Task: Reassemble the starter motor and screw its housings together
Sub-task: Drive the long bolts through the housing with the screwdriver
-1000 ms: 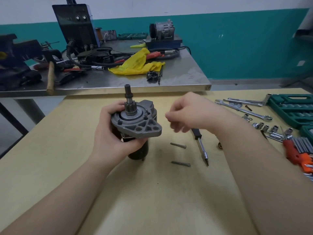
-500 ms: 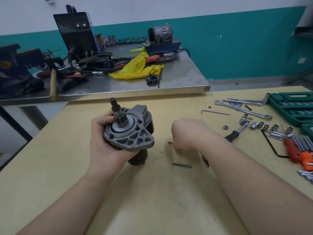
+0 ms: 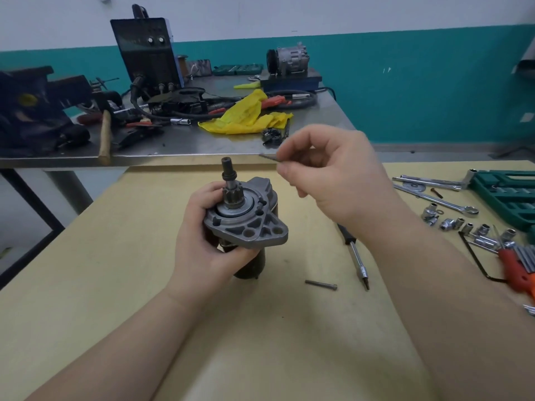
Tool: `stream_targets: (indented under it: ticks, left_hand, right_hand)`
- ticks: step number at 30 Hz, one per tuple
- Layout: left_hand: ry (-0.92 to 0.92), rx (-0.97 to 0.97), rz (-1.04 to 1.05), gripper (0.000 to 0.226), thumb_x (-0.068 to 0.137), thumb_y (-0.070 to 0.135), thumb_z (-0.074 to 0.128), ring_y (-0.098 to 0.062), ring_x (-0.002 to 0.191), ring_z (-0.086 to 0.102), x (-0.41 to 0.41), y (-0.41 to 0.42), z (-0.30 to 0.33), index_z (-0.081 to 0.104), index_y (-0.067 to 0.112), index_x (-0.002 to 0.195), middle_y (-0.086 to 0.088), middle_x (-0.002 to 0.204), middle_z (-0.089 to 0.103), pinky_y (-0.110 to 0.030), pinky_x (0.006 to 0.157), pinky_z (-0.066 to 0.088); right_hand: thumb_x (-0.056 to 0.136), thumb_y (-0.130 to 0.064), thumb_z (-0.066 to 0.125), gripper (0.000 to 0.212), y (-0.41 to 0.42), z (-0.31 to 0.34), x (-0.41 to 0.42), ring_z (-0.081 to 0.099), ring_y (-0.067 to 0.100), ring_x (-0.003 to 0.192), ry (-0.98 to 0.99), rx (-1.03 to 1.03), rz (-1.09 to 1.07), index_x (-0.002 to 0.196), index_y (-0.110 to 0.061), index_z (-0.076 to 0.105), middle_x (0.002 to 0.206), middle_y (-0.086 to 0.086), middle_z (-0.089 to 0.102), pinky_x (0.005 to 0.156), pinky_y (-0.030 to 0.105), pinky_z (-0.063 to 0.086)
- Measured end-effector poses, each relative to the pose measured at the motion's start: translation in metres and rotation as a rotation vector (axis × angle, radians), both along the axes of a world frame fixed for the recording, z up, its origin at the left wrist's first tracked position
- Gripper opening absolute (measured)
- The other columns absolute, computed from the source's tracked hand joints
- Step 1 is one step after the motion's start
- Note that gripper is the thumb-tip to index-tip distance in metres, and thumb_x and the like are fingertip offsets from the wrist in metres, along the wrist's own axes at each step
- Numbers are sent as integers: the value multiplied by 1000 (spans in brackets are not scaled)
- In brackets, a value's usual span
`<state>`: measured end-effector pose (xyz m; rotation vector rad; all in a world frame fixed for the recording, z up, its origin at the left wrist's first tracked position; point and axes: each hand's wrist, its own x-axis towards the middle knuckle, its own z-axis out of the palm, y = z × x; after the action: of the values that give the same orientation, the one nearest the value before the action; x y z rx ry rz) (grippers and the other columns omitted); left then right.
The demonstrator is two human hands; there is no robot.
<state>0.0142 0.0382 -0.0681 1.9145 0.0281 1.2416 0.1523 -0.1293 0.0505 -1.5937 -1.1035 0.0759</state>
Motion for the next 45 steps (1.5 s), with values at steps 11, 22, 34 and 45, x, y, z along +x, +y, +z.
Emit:
stream_targets:
  ticks: [11,22,34,45]
  left_hand:
    - [14,-126,-88,83,69,2,91,-27,121,67,-3,-3,0,54,40,132,-8,134,61,-27,94,55]
    - [59,-81,-30,92,63,-9,94,-17,103,71,-3,2,-1,51,41,126,7,118,66,-15,78,52]
    - [86,-66,-17,74,67,1,94,-4,99,66,-3,0,2,54,24,125,14,114,61,-11,78,48]
    - [107,-114,-52,65,72,0,89,-7,73,66,-5,-3,3,52,29,117,14,98,59,-12,61,47]
  right_hand:
    - [90,-15,84,20,25,-21,-63,72,9,80,-171,297,11,108,-16,73,84,-10,73,75,24,59]
    - [91,-2,81,5,39,-23,-63,67,28,78,-555,167,-70,89,-1,77,81,8,73,71,45,54]
    - [98,3,64,22,29,-5,-69,66,26,100,-605,-259,187,109,-6,80,103,9,75,87,43,52]
    - [99,-6,69,26,30,-8,-72,66,16,96,-556,-215,67,122,-17,73,102,-5,72,84,37,53]
